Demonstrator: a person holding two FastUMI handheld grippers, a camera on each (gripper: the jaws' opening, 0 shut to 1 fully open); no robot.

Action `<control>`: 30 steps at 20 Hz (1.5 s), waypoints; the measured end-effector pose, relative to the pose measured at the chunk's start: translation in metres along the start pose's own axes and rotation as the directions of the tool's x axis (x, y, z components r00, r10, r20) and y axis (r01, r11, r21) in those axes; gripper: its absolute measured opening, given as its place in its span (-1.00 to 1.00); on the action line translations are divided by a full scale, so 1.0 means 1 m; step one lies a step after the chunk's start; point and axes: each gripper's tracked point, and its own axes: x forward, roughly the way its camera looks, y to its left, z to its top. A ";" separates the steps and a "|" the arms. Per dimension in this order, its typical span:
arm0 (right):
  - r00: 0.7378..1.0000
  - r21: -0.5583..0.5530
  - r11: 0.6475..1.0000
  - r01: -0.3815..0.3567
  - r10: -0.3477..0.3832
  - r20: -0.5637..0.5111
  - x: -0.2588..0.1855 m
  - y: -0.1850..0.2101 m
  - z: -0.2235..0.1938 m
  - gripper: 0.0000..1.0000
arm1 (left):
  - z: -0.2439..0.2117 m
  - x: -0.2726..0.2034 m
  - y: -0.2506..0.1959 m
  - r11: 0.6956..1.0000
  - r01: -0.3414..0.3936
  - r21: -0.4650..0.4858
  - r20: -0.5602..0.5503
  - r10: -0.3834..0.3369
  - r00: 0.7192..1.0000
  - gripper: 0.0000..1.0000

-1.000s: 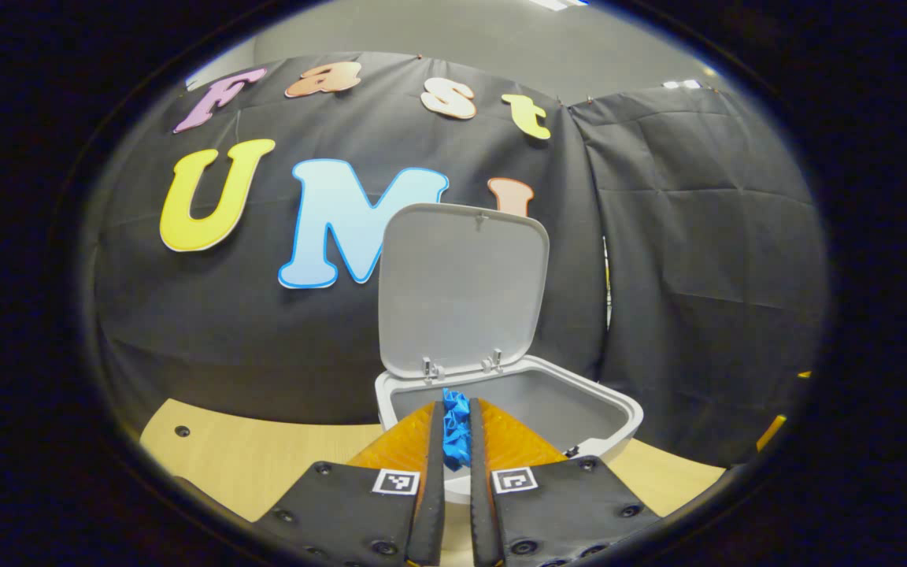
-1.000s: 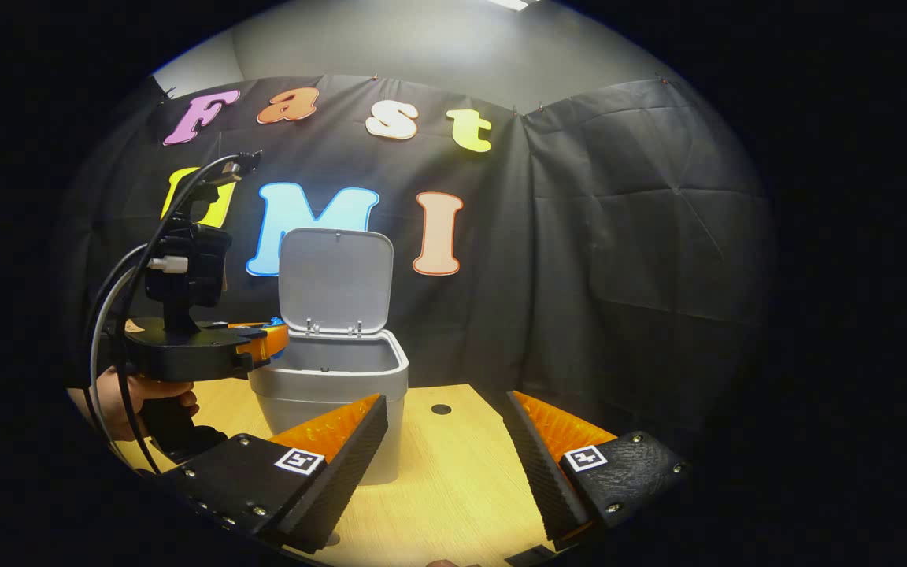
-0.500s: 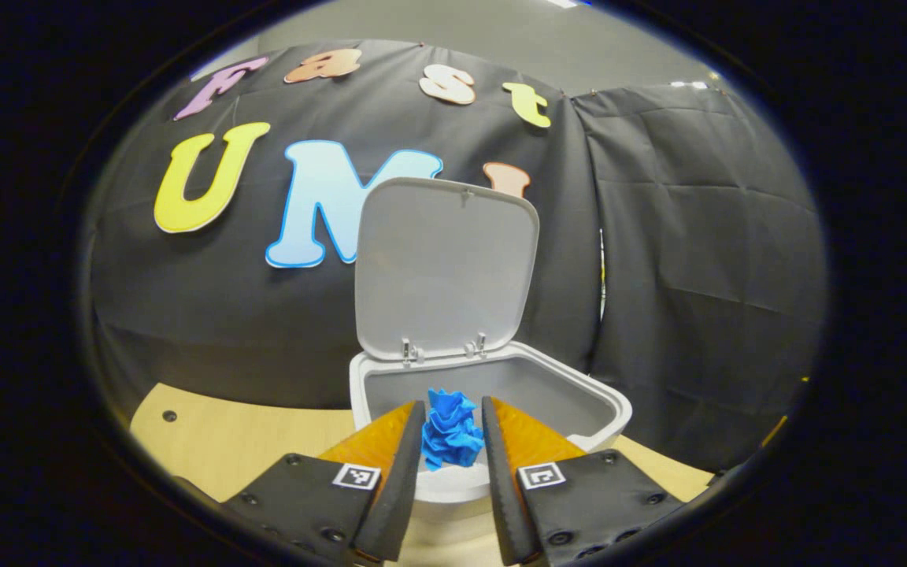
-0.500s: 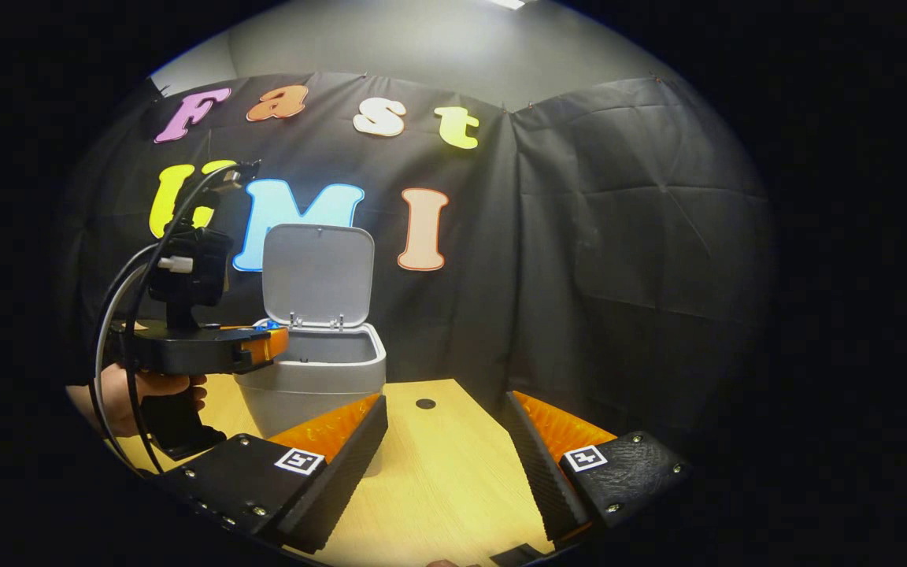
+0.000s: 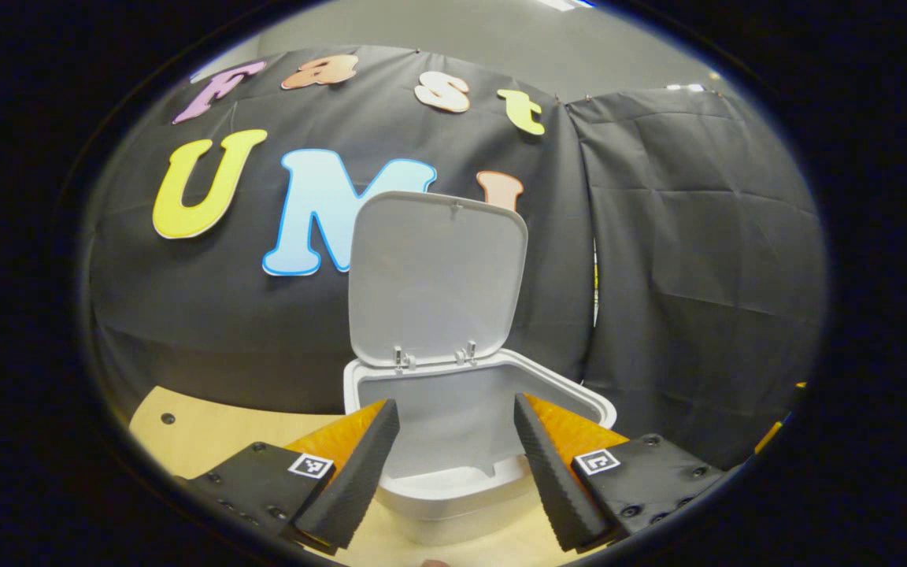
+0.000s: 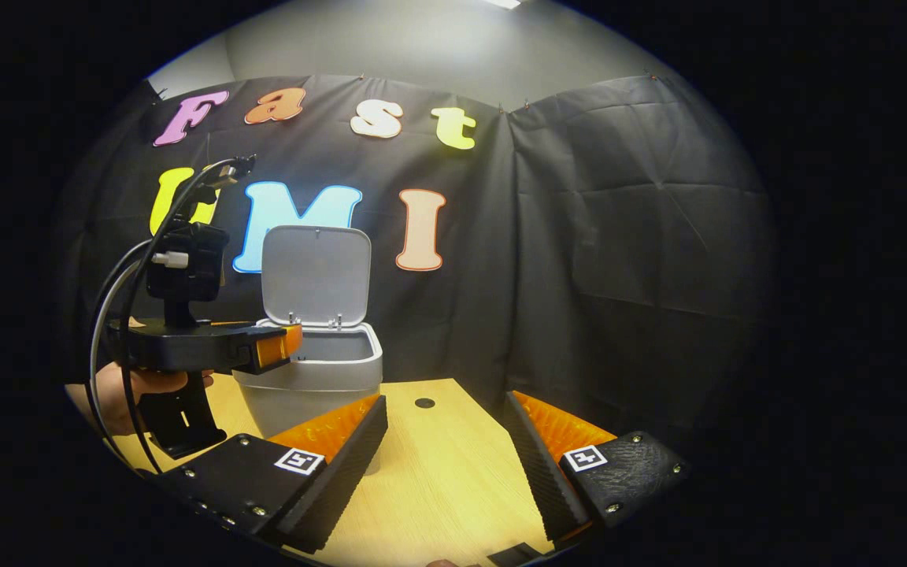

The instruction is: Press the lid of the desktop garbage bin to open it, pick up the crumpled paper on the desktop and throw it into the bin, then pick up the pop can on the desktop and drop it into the bin, and finally close the garbage bin lid.

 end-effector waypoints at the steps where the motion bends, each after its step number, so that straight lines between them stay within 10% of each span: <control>1: 1.000 0.003 1.000 -0.006 0.006 0.003 0.001 0.002 0.001 0.91 | 0.003 -0.004 0.001 1.000 -0.001 0.003 0.009 0.001 1.000 0.90; 19: 0.969 -0.019 0.969 -0.248 0.248 0.001 -0.009 0.079 -0.006 0.91 | 0.015 -0.123 0.074 0.987 -0.162 -0.001 0.100 0.161 0.982 0.92; 30: 0.890 -0.044 0.895 -0.444 0.434 -0.137 -0.014 0.143 -0.055 0.91 | -0.003 -0.192 0.117 0.960 -0.279 -0.018 0.085 0.280 0.956 0.92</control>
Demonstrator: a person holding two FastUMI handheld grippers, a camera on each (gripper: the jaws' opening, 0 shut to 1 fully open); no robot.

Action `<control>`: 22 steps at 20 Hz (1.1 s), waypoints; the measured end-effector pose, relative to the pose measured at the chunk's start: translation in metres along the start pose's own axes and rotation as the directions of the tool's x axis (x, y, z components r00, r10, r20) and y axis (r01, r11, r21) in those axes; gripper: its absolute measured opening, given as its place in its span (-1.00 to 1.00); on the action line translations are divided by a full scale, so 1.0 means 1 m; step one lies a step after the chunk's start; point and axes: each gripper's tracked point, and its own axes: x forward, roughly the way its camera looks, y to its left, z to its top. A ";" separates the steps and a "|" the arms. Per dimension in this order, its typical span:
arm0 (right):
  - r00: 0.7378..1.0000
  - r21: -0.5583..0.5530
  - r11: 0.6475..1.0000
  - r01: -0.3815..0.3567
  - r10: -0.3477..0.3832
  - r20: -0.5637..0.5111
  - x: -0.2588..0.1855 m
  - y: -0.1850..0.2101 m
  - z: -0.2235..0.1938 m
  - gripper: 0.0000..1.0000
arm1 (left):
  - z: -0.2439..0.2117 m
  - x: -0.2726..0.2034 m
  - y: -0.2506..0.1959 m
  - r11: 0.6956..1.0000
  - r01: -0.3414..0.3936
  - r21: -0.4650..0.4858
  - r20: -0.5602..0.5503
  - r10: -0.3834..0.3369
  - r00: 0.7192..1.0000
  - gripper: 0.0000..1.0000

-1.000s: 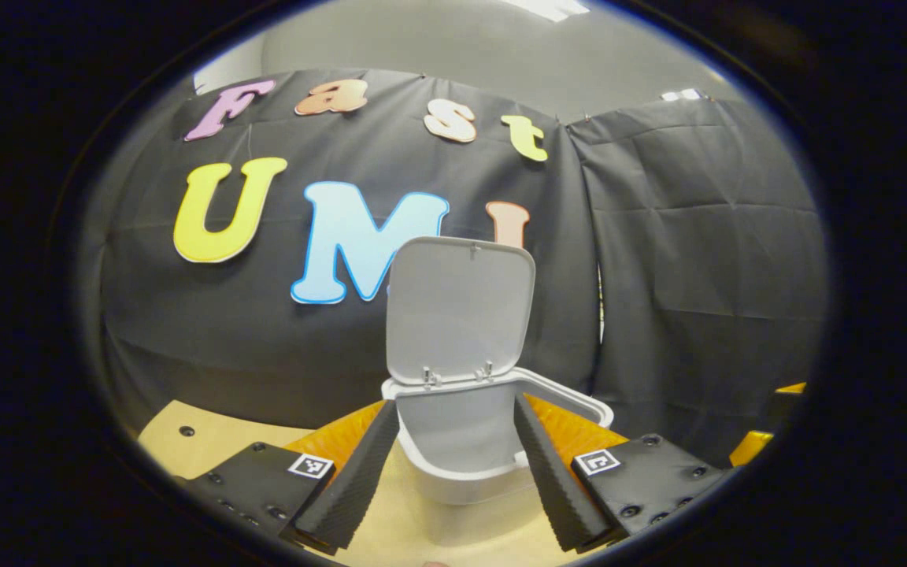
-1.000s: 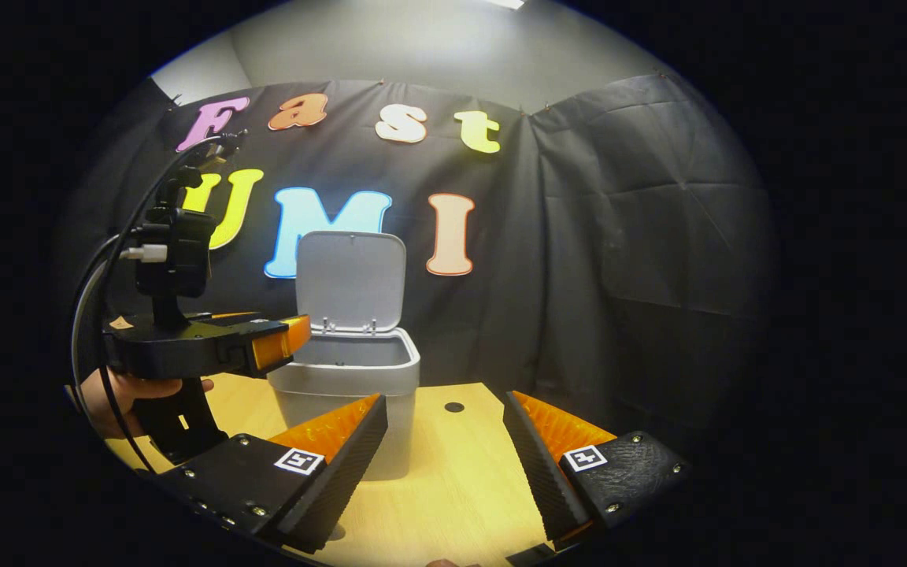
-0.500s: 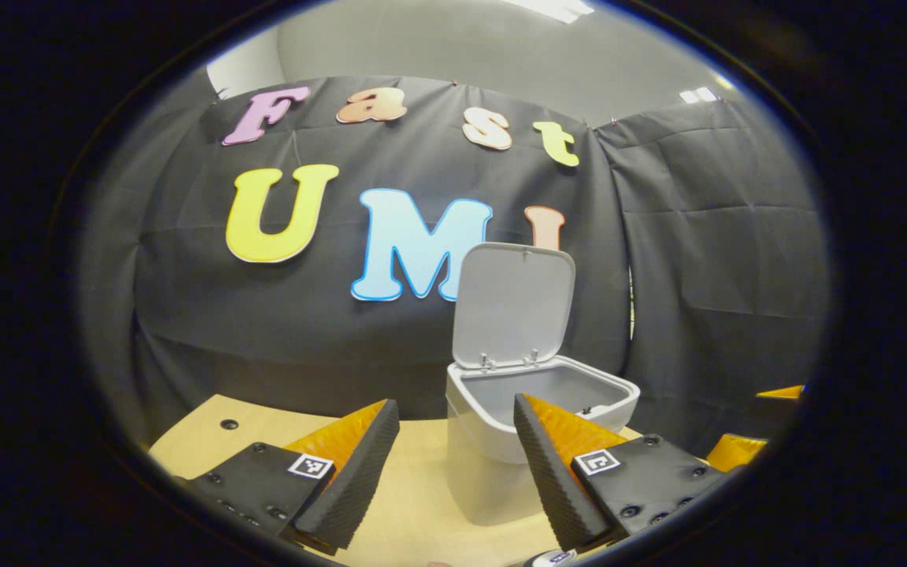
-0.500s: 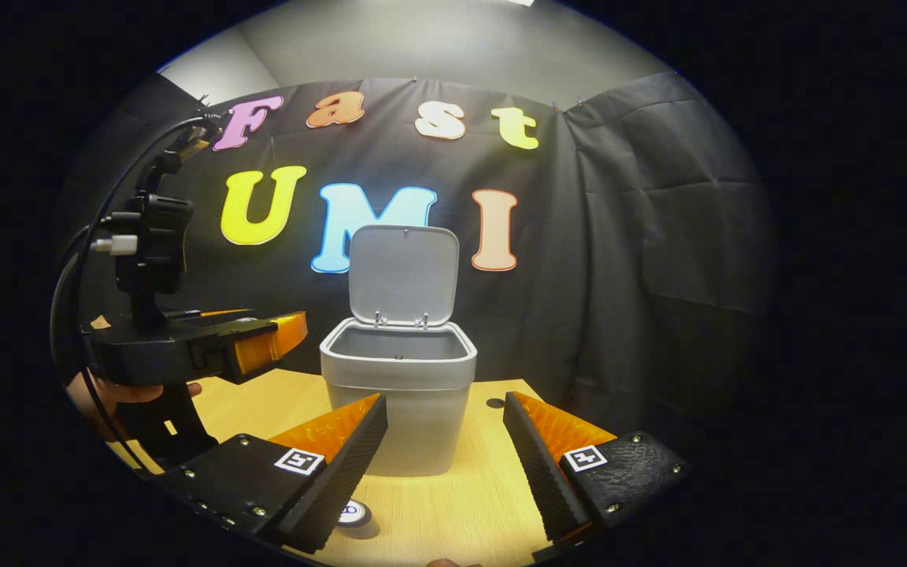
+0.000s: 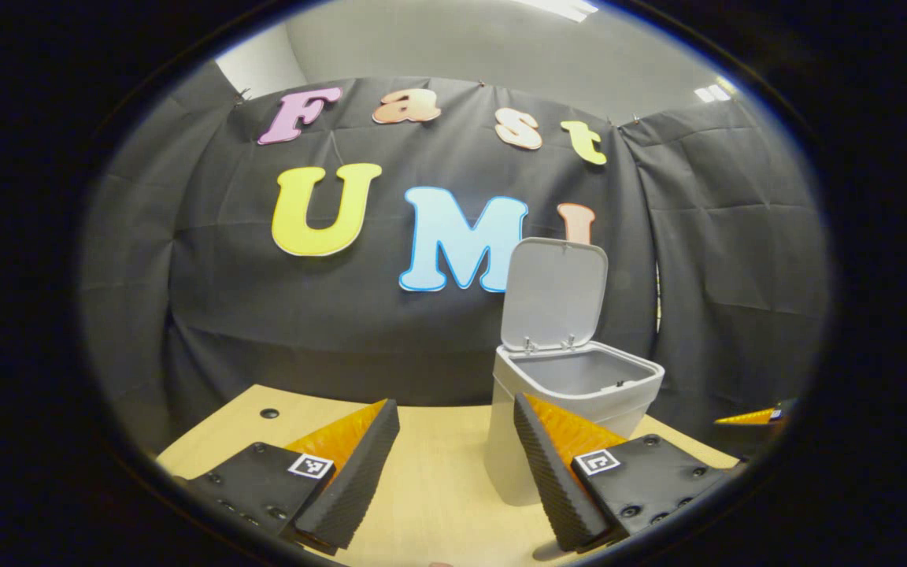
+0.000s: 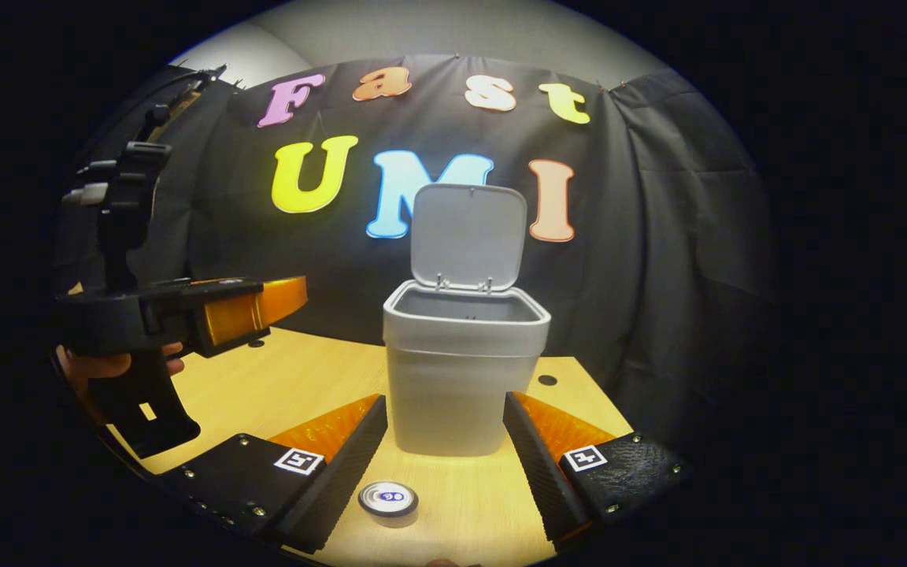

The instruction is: Press the lid of the desktop garbage bin to open it, pick up the crumpled paper on the desktop and throw it into the bin, then pick up the pop can on the desktop and drop it into the bin, and finally close the garbage bin lid.

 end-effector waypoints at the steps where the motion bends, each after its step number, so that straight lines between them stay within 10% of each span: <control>1: 1.000 -0.002 1.000 -0.018 0.018 -0.022 0.004 0.006 -0.007 0.91 | 0.000 -0.004 0.003 1.000 -0.010 -0.001 0.001 0.010 1.000 0.92; 22: 0.896 0.018 0.990 -0.142 0.136 -0.423 0.038 0.052 -0.136 0.91 | -0.036 -0.041 0.030 0.999 -0.051 -0.013 -0.080 0.050 0.996 0.91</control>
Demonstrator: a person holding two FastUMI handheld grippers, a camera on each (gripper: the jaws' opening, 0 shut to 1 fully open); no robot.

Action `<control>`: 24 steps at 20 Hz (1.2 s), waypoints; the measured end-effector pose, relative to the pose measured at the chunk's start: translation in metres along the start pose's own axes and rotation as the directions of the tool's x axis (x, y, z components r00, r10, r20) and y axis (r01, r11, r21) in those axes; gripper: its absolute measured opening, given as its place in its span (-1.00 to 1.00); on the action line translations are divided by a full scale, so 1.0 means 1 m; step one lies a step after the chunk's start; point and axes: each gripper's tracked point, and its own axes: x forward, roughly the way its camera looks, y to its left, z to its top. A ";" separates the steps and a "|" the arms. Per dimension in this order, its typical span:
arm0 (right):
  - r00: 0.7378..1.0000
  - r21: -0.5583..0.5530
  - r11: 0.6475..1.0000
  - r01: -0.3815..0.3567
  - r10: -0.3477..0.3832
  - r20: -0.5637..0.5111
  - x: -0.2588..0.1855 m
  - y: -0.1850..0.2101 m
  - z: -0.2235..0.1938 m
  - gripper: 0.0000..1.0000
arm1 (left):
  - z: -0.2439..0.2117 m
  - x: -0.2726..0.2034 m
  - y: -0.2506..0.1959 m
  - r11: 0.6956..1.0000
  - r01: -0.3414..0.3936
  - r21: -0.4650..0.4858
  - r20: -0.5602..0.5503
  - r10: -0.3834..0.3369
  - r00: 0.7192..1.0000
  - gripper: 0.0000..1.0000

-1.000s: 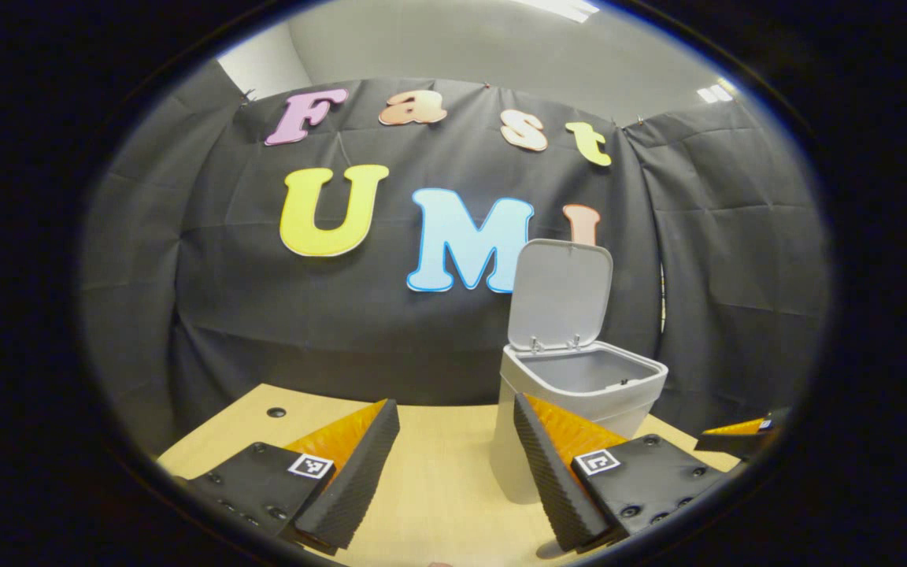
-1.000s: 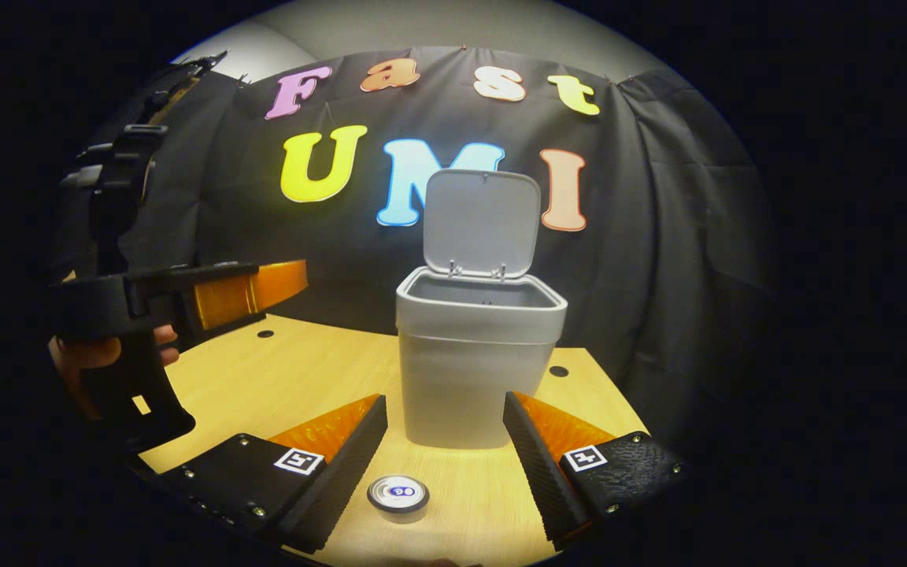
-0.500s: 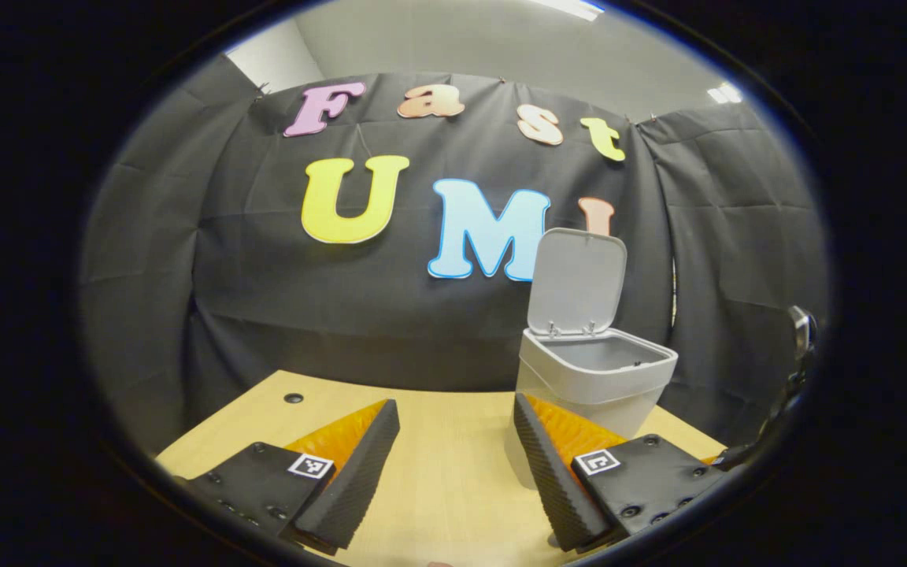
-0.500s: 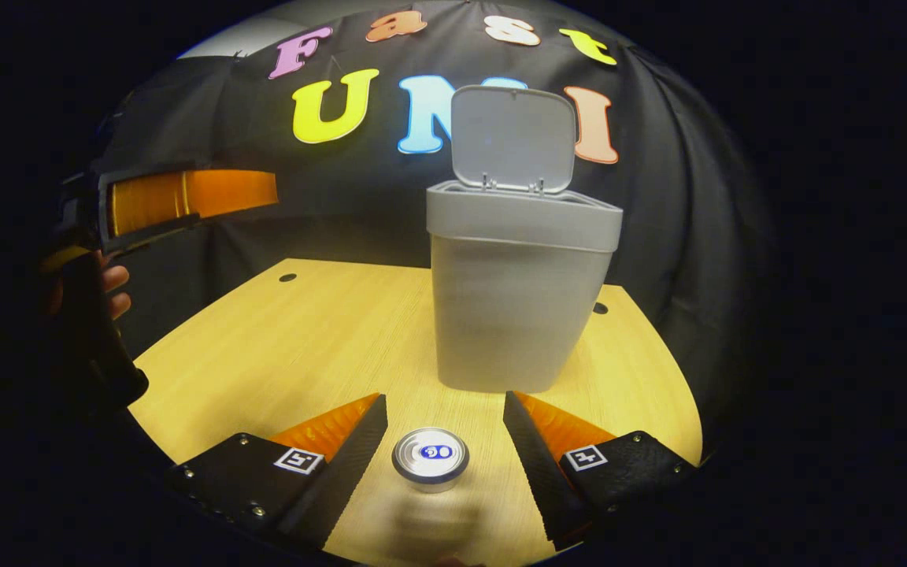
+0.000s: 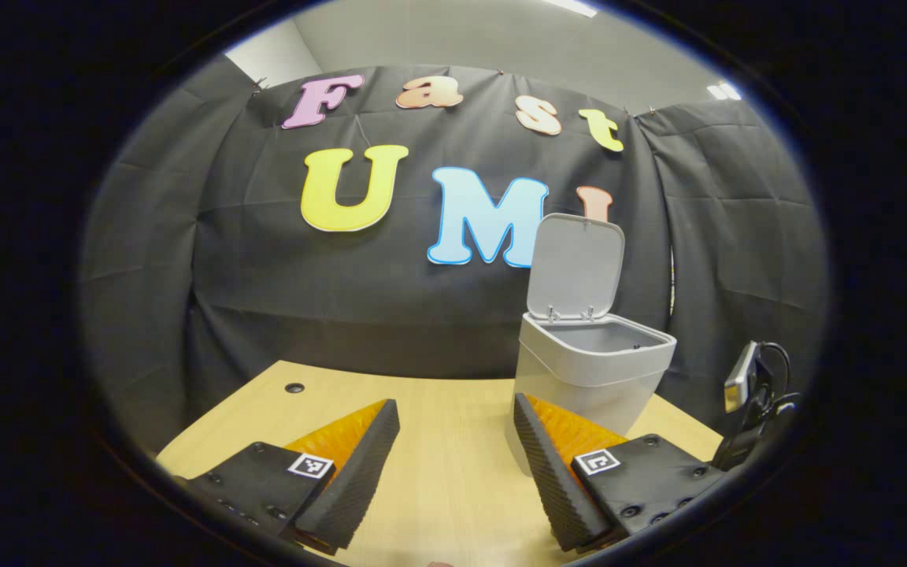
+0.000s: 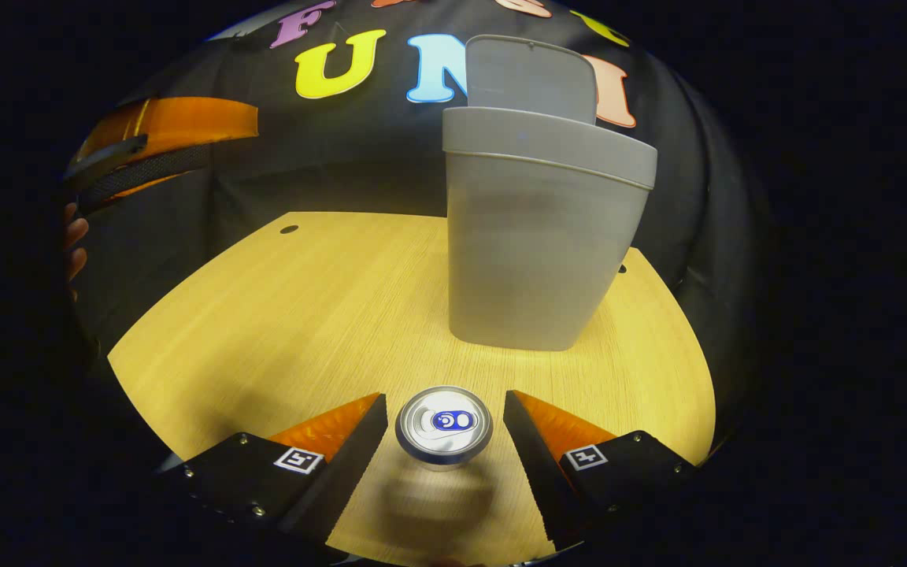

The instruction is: Press the lid of the desktop garbage bin to open it, pick up the crumpled paper on the desktop and throw it into the bin, then pick up the pop can on the desktop and drop it into the bin, and finally close the garbage bin lid.

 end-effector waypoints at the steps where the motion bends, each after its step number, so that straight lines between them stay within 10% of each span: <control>1: 1.000 0.001 1.000 -0.002 0.002 -0.014 0.003 0.001 -0.001 0.92 | -0.001 -0.002 0.000 1.000 0.001 0.000 -0.002 -0.001 1.000 0.90; 24: 1.000 -0.002 1.000 0.025 -0.025 -0.016 -0.006 -0.008 -0.001 0.68 | -0.011 -0.009 0.000 1.000 0.008 0.028 -0.032 -0.008 0.999 0.90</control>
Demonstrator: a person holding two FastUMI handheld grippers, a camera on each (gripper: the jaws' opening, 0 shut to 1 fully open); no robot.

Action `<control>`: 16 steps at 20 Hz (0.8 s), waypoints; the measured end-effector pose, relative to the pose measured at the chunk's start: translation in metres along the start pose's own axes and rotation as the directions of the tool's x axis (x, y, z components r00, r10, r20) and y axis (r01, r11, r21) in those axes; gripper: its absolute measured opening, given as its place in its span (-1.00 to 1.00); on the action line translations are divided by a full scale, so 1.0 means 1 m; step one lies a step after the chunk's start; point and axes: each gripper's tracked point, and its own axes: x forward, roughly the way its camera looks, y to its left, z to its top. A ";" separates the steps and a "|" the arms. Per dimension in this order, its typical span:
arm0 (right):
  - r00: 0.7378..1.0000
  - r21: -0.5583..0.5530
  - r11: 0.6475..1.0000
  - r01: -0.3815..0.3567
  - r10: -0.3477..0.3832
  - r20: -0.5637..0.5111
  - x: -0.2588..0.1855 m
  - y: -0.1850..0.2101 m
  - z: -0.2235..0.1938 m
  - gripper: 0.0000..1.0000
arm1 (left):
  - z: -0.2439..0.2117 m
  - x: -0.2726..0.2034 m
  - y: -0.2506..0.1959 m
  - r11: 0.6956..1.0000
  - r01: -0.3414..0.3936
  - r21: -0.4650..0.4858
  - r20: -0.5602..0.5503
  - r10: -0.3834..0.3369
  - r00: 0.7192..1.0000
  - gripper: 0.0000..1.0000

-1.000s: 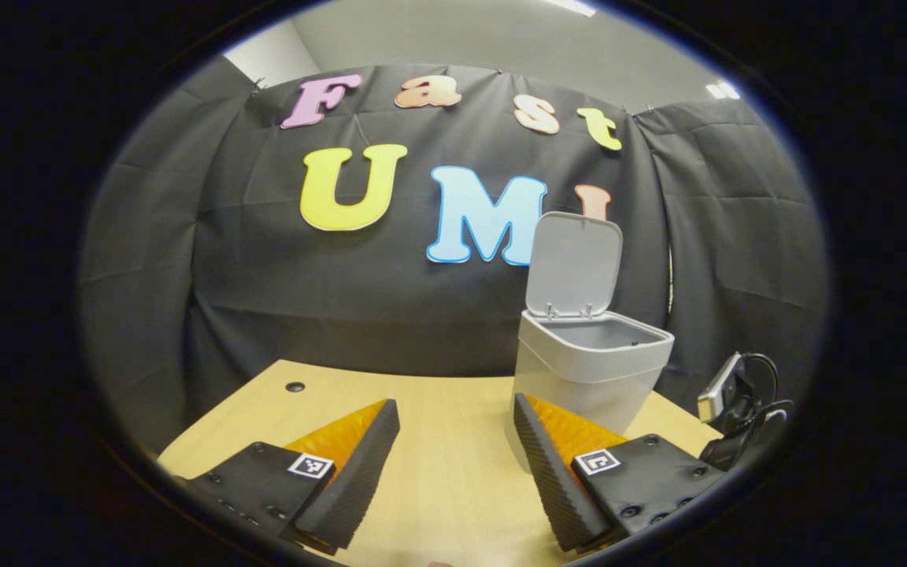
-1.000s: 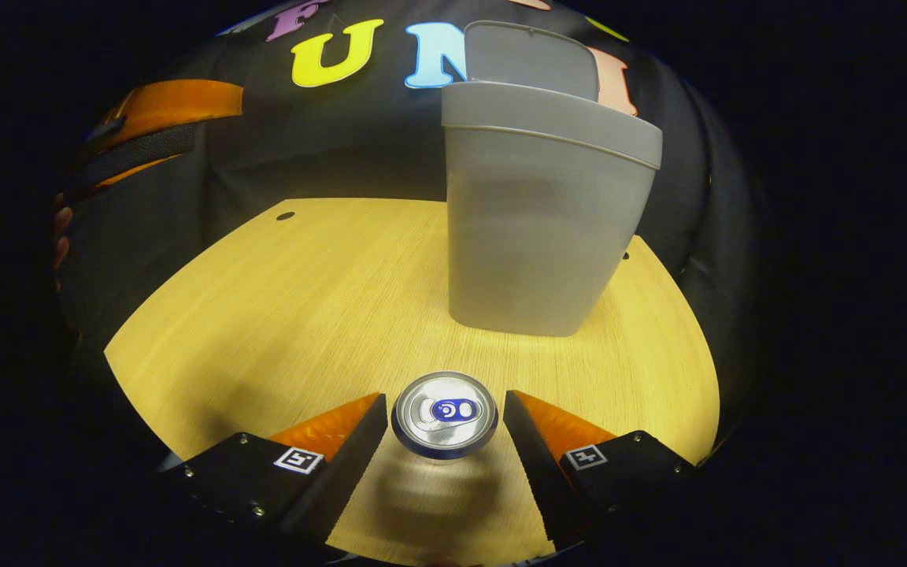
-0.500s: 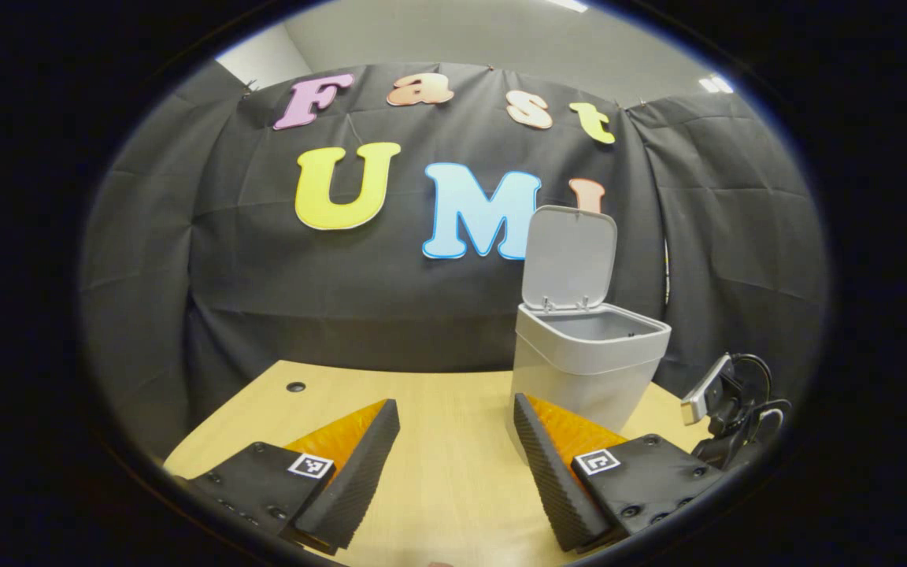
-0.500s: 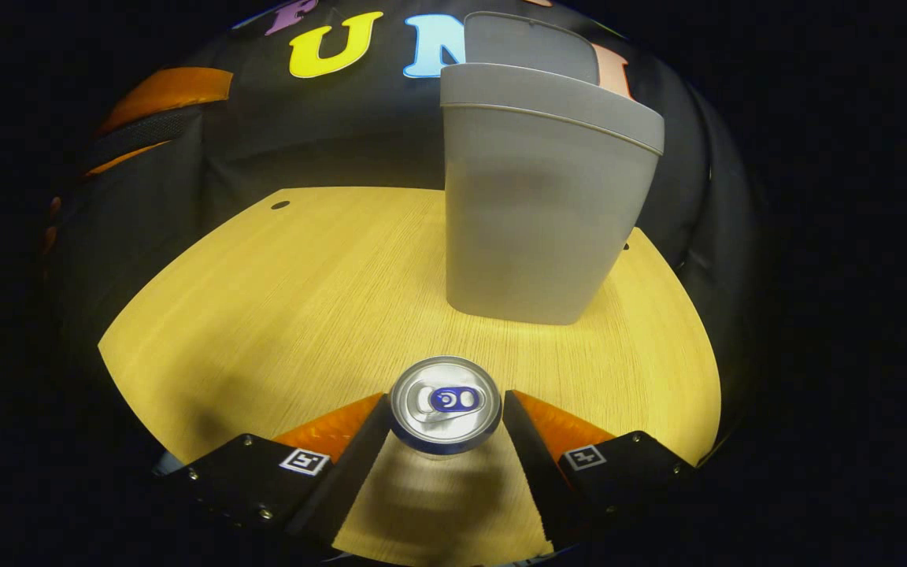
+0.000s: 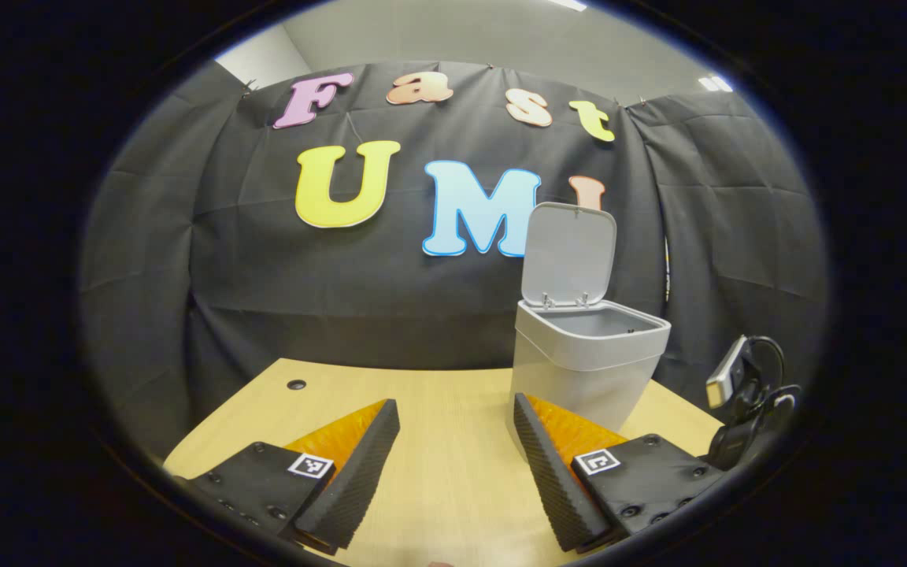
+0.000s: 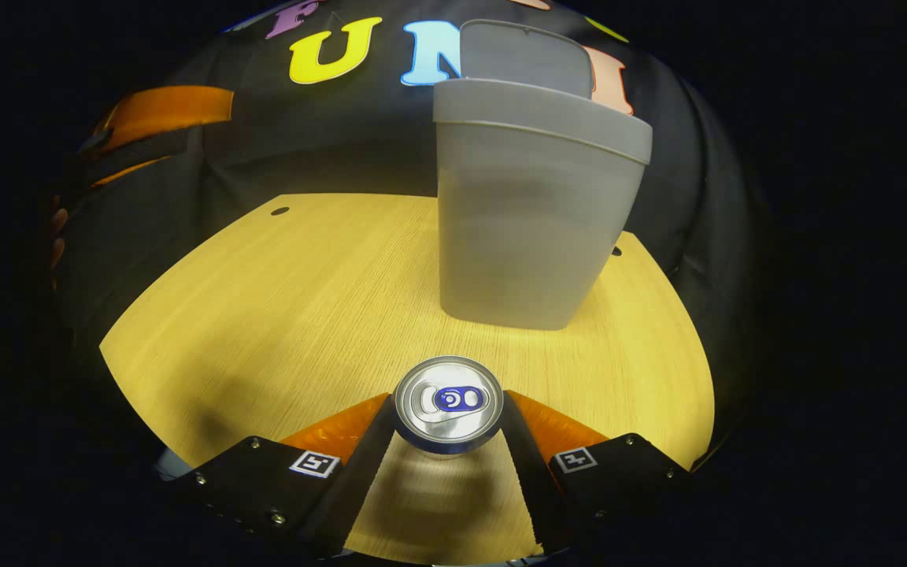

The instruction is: Press the lid of the desktop garbage bin to open it, pick up the crumpled paper on the desktop and throw it into the bin, then pick up the pop can on the desktop and drop it into the bin, and finally close the garbage bin lid.

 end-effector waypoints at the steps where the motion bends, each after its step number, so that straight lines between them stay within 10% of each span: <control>1: 1.000 0.002 1.000 0.001 -0.001 0.017 -0.004 -0.002 0.007 0.68 | 0.000 -0.001 0.000 1.000 -0.002 -0.002 0.000 0.002 1.000 0.92; 9: 0.980 0.026 1.000 -0.004 -0.001 0.198 -0.043 -0.020 0.077 0.68 | -0.005 -0.003 0.002 1.000 -0.015 0.001 -0.006 0.015 1.000 0.92; 16: 0.902 0.031 0.999 -0.010 -0.004 0.432 -0.083 -0.039 0.161 0.67 | 0.000 -0.004 0.004 0.999 -0.032 -0.005 0.002 0.032 0.999 0.91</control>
